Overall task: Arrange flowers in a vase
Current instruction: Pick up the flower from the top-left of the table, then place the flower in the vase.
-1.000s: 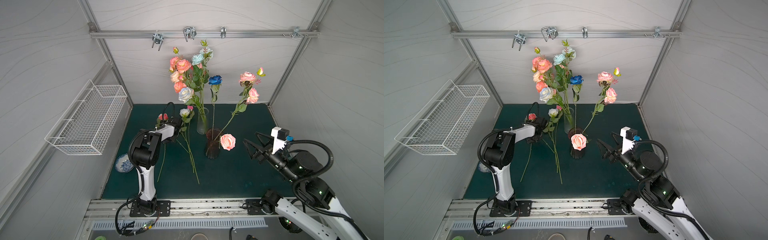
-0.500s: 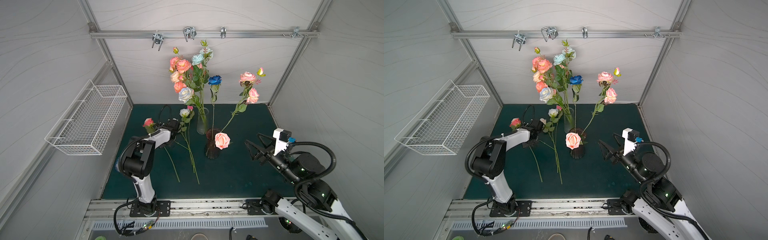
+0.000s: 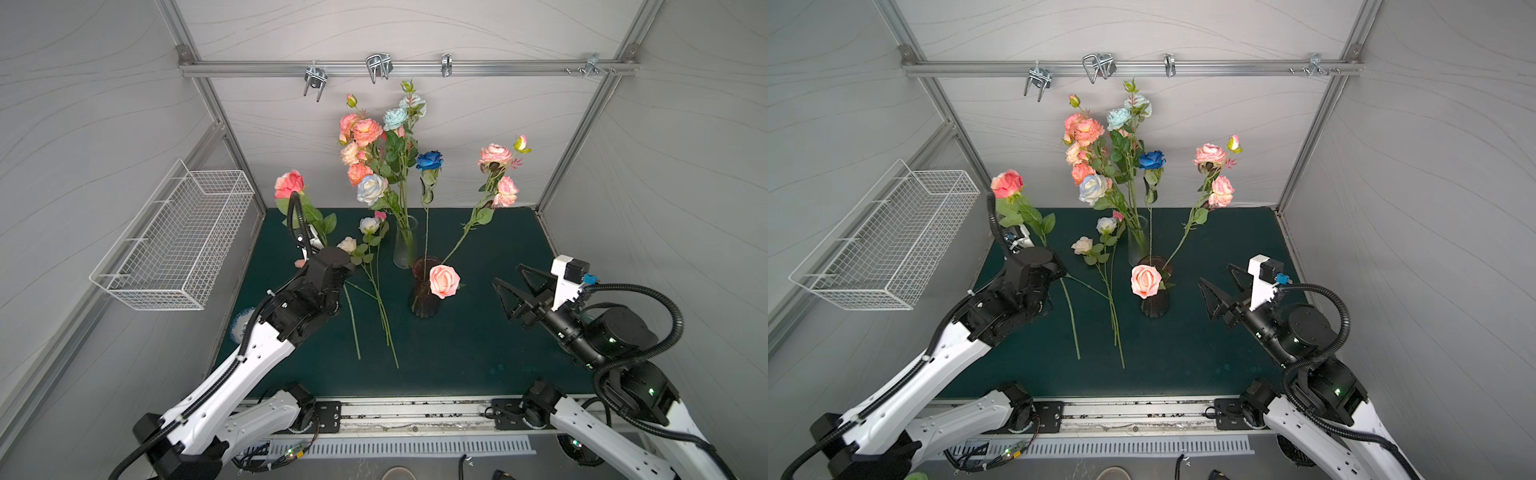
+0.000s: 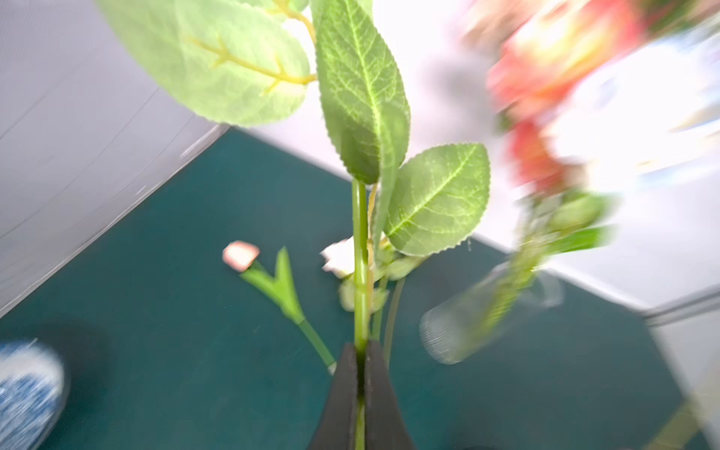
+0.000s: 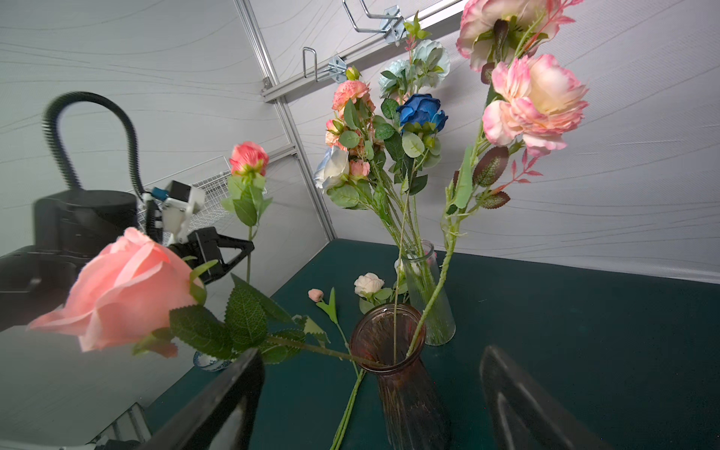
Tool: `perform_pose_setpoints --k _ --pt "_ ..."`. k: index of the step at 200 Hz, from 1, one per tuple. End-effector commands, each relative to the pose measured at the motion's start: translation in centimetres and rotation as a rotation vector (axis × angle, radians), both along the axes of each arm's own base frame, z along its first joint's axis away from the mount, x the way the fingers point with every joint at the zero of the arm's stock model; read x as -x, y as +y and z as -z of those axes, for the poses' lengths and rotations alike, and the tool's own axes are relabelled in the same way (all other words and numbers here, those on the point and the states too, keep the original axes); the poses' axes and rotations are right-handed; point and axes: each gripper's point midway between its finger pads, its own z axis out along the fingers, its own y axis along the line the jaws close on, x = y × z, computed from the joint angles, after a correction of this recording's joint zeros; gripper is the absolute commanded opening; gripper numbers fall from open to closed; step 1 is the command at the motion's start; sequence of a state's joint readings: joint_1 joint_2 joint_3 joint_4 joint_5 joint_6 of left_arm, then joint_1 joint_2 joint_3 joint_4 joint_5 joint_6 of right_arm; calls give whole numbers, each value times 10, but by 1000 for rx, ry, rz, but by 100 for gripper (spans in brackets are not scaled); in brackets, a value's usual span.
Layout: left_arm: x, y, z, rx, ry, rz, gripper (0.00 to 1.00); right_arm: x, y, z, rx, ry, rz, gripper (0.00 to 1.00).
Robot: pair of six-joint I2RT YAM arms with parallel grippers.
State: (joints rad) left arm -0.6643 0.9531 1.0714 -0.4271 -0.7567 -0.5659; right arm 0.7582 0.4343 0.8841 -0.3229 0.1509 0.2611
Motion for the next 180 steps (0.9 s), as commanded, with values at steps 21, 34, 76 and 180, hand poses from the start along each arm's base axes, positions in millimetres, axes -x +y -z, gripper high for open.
perform_pose_setpoints --k 21,34,76,180 --pt "3 -56 -138 65 -414 227 0 4 0 -18 -15 -41 -11 89" --pt "1 -79 -161 76 -491 323 0 4 0 -20 -16 -42 -14 89" --pt "-11 -131 -198 105 -667 488 0 3 -1 -24 -10 -47 -7 89" --pt "-58 -200 -215 37 -763 566 0 3 -3 -42 11 -94 7 89"
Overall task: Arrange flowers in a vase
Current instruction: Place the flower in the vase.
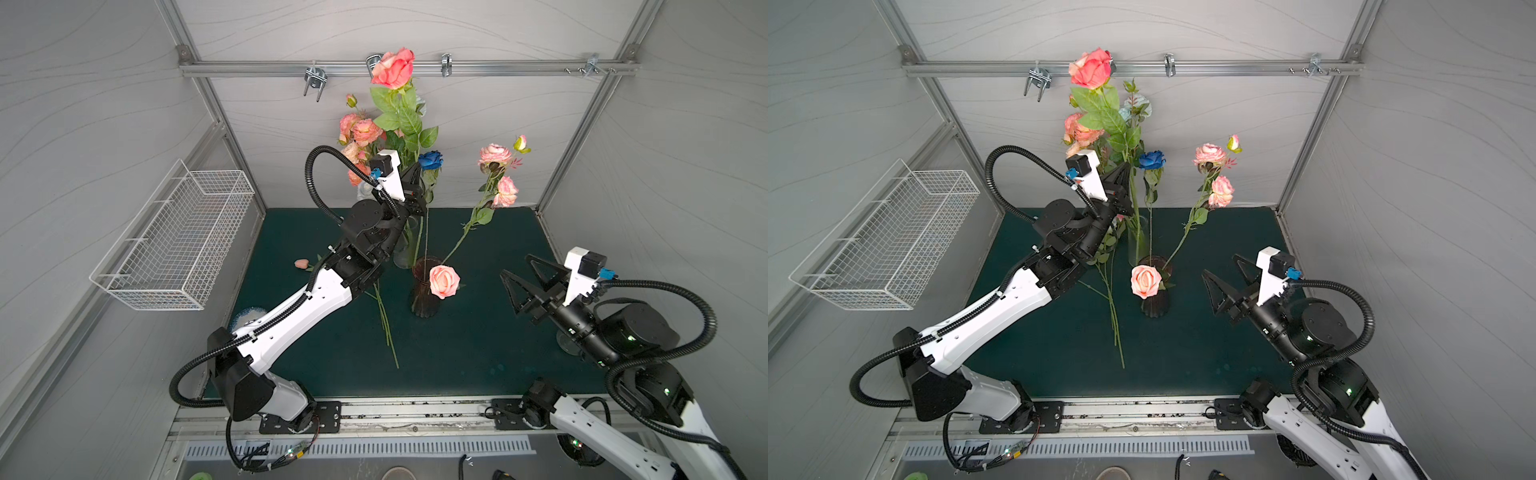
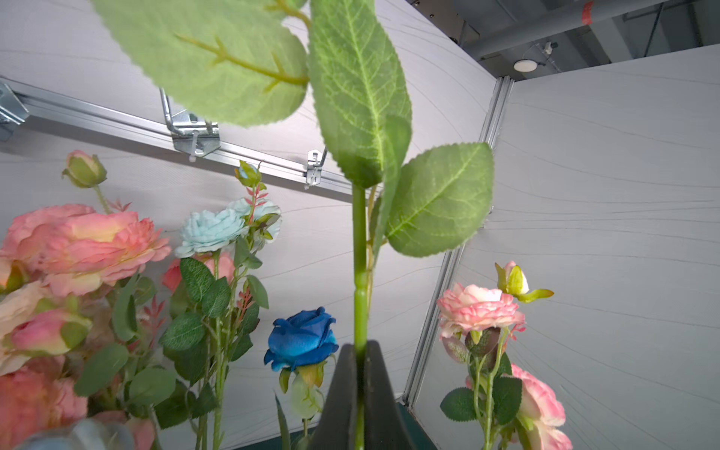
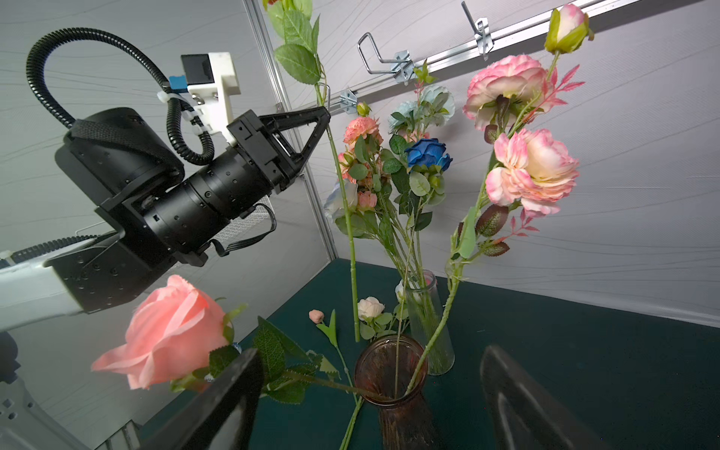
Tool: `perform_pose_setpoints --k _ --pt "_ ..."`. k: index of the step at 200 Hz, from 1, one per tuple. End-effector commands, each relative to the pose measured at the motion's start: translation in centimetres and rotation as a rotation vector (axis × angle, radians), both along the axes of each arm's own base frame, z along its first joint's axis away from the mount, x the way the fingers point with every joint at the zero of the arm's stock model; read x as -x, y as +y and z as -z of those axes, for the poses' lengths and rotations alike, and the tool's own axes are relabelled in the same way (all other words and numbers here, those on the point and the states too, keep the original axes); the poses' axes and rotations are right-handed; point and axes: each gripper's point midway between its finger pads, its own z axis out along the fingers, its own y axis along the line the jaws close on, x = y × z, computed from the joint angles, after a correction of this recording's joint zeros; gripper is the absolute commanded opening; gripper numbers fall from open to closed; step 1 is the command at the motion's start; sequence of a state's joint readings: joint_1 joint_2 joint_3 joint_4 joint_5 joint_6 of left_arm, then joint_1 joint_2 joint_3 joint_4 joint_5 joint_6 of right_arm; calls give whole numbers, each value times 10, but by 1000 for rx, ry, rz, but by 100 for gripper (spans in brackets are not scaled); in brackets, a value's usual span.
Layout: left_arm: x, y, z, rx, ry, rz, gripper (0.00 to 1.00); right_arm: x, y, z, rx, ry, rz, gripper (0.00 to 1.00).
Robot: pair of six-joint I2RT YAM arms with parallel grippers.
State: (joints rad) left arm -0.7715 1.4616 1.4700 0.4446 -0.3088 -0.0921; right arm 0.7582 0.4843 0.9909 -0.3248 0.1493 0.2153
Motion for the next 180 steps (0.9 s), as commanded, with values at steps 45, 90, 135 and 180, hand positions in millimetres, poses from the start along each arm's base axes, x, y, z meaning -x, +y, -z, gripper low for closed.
perform_pose_setpoints --k 45,90,135,180 --pt "-13 -22 15 49 -52 64 0 -4 2 -3 39 -16 14 89" --pt "-14 -26 72 17 48 87 0 -6 4 4 44 -5 12 89" --pt "0 -7 117 -31 175 27 32 -8 8 11 35 13 1 90" --pt "27 27 126 -10 307 -15 49 -8 10 19 10 52 -12 92"
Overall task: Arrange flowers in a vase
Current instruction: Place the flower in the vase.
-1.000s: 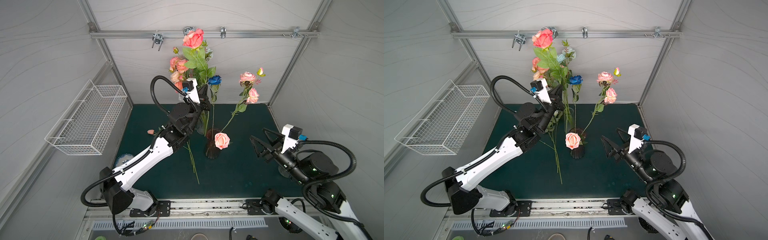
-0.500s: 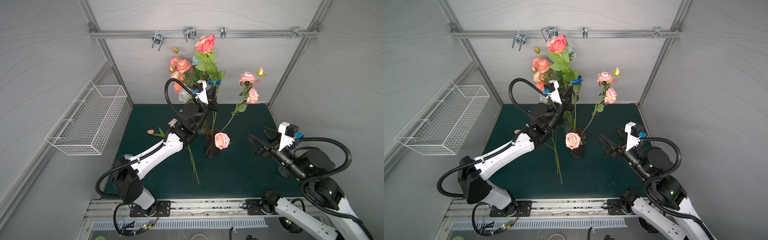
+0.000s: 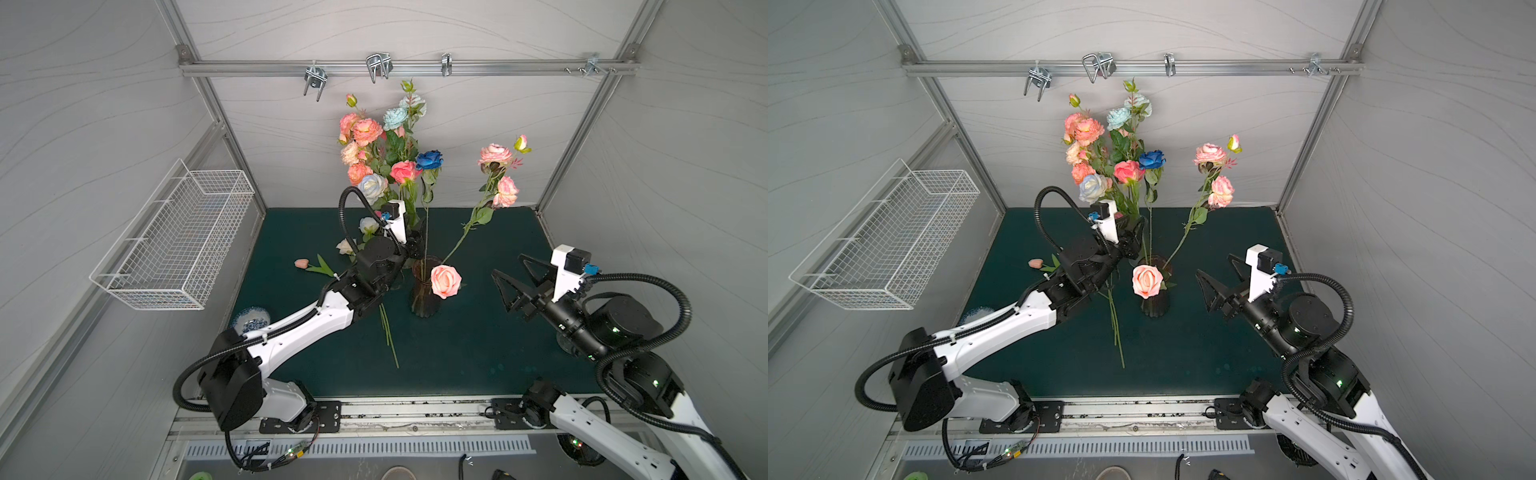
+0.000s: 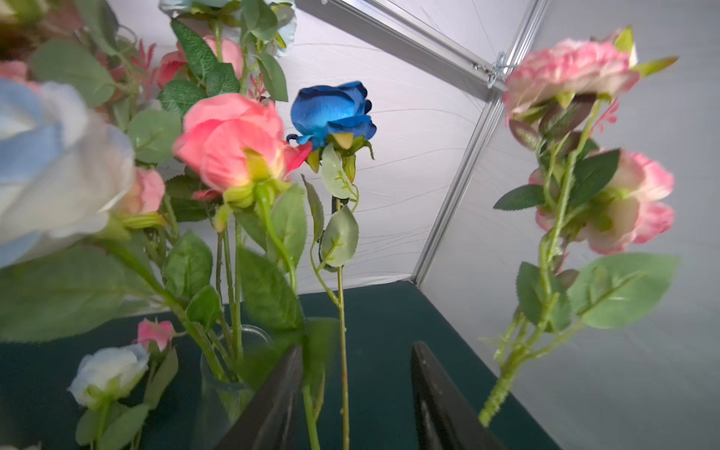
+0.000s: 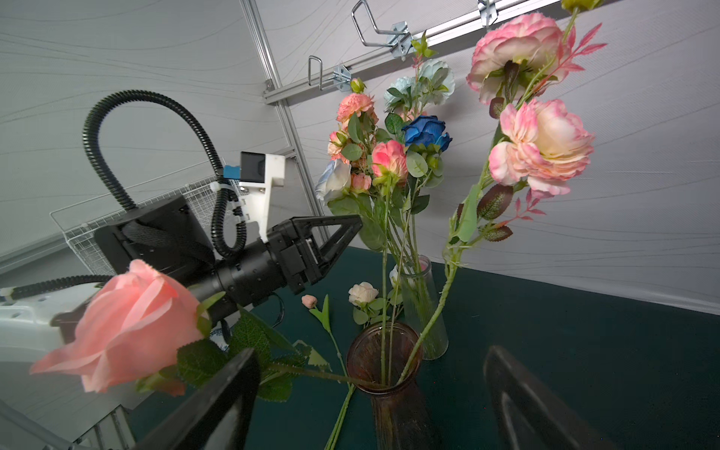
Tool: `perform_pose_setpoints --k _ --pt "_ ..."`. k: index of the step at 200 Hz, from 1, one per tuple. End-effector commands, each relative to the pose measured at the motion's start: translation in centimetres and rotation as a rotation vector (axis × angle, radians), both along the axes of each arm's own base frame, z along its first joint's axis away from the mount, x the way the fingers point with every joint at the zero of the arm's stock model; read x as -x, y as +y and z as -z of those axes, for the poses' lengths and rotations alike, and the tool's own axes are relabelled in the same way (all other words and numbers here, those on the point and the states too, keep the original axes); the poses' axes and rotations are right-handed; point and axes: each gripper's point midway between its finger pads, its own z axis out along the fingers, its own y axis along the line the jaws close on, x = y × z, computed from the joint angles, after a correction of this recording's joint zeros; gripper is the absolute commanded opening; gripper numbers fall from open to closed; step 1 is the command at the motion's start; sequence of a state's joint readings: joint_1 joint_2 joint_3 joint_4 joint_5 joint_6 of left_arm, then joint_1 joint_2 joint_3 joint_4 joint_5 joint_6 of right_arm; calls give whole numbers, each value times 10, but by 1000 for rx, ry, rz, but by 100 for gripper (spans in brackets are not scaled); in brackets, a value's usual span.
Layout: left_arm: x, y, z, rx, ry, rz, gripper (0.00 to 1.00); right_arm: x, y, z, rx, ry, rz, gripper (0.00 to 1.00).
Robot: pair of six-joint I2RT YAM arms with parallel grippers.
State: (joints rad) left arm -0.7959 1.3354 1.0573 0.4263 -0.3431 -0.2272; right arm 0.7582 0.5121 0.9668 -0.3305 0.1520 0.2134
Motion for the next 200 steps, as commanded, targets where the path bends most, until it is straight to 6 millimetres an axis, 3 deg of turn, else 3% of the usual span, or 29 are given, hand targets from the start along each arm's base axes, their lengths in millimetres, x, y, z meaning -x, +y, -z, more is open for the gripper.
perform_pose_setpoints --k 1,30,49,63,107,132,157,180,200 --pt "17 25 -21 73 30 -47 50 2 1 2 -32 12 -13 92" --pt "39 69 -7 108 169 -153 50 5 -3 3 -56 21 -7 92" --pt "52 105 24 105 264 -266 41 7 -7 3 -68 18 0 92" --pt "56 129 51 84 349 -356 40 8 -9 2 -78 11 3 92" --pt "33 208 194 183 877 -569 41 9 -12 6 -82 14 11 92" --pt "9 222 242 108 1042 -670 42 11 -13 3 -81 9 9 92" --pt "-23 229 272 37 1174 -769 45 14 -16 0 -76 -1 12 92" --pt "-32 245 310 38 1359 -855 48 16 -25 -1 -70 -14 37 92" --pt "-44 252 326 95 1391 -883 52 19 -30 -1 -63 -29 51 92"
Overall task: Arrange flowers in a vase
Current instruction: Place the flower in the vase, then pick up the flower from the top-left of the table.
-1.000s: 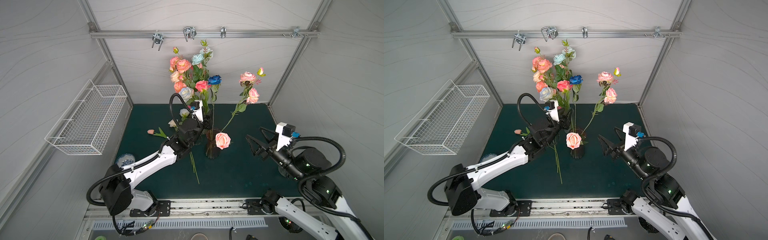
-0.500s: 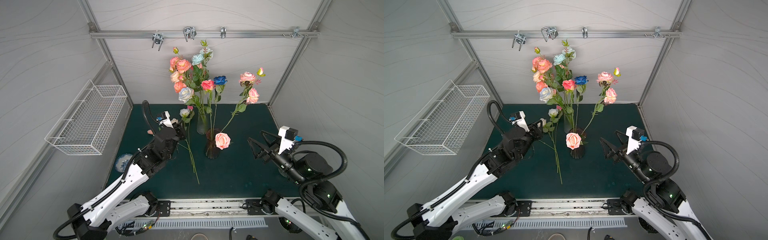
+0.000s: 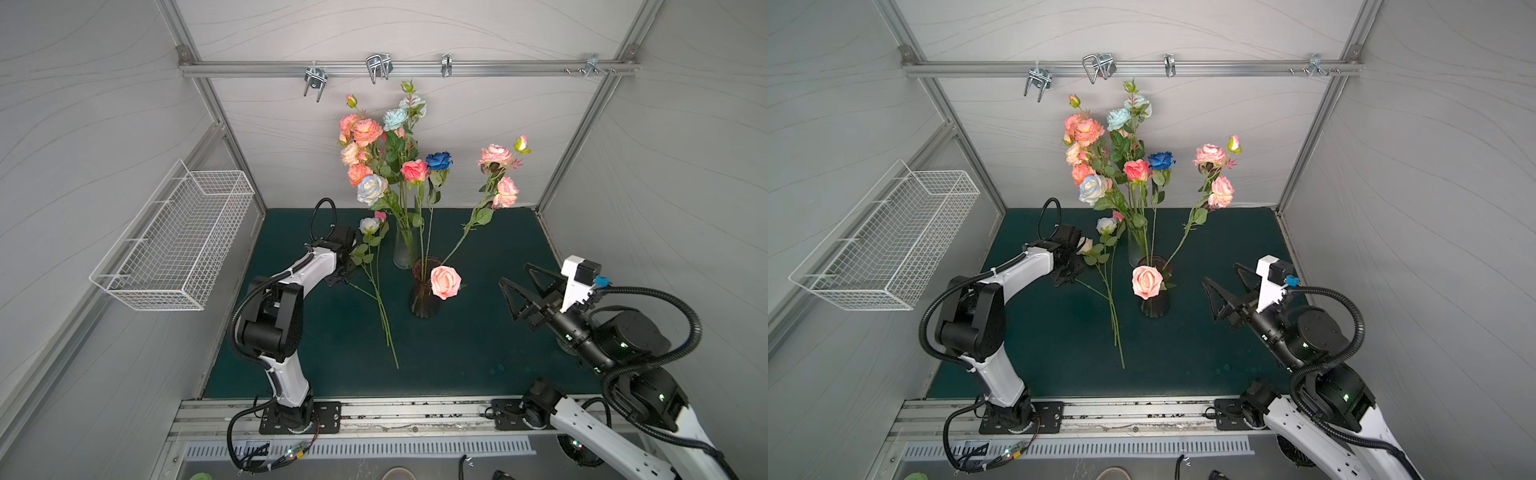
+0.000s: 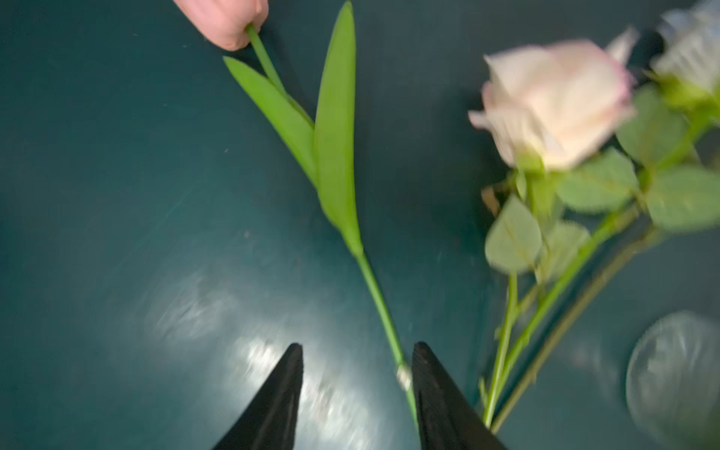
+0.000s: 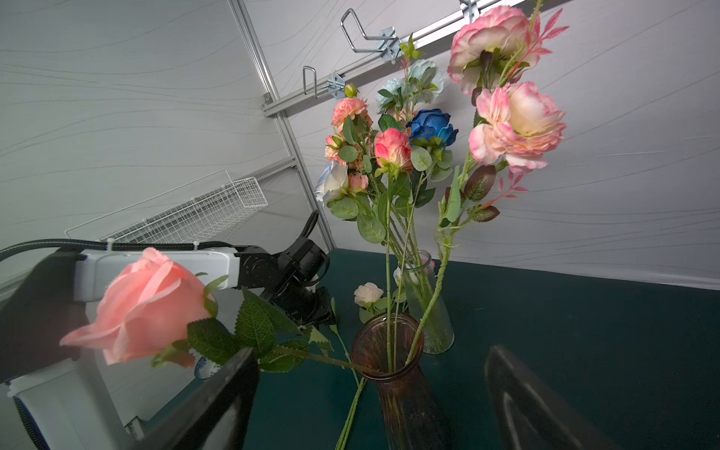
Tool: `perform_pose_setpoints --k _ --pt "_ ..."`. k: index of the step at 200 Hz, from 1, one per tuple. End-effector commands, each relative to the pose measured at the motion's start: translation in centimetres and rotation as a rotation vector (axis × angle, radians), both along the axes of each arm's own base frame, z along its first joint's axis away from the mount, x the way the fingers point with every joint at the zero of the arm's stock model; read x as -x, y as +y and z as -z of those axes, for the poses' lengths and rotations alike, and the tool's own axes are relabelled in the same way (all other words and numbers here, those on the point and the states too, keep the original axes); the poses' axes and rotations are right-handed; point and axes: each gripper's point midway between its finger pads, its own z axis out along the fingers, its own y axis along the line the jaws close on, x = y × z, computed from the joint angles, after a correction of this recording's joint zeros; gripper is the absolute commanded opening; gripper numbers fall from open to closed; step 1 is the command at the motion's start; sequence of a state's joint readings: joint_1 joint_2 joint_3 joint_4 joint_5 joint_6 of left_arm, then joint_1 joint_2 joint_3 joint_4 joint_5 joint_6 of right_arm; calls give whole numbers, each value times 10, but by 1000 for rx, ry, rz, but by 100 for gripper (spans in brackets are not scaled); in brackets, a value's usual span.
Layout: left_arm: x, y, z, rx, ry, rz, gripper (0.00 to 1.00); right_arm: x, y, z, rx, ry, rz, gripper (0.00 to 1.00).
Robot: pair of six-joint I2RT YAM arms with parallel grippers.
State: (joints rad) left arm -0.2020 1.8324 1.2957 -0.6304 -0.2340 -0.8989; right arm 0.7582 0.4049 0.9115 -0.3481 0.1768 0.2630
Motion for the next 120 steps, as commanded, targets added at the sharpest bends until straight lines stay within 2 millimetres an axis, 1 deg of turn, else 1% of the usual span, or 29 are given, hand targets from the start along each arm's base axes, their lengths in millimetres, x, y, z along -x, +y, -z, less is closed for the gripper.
perform_pose_setpoints --k 1,15,25,56,81,91,100,108,120 --pt "7 16 17 35 97 -111 52 6 -12 -8 1 -35 32 92" --pt "0 21 21 12 97 -119 55 7 -15 -9 11 -39 41 93" --pt "-4 21 25 2 110 -116 56 7 -17 -10 19 -44 47 92" --pt "-7 30 40 -52 156 -137 57 8 -17 -11 27 -57 45 93" --pt "-11 28 48 -43 150 -134 56 7 -16 -8 37 -52 43 93" --pt "-14 25 47 -29 127 -120 56 7 -15 -7 39 -49 43 93" --pt "-13 25 48 -29 115 -122 56 7 -16 -7 38 -51 43 93" --pt "-12 25 50 -25 112 -121 53 7 -16 -6 36 -51 46 93" --pt "-8 29 54 -41 140 -122 42 7 -16 -7 32 -52 46 93"
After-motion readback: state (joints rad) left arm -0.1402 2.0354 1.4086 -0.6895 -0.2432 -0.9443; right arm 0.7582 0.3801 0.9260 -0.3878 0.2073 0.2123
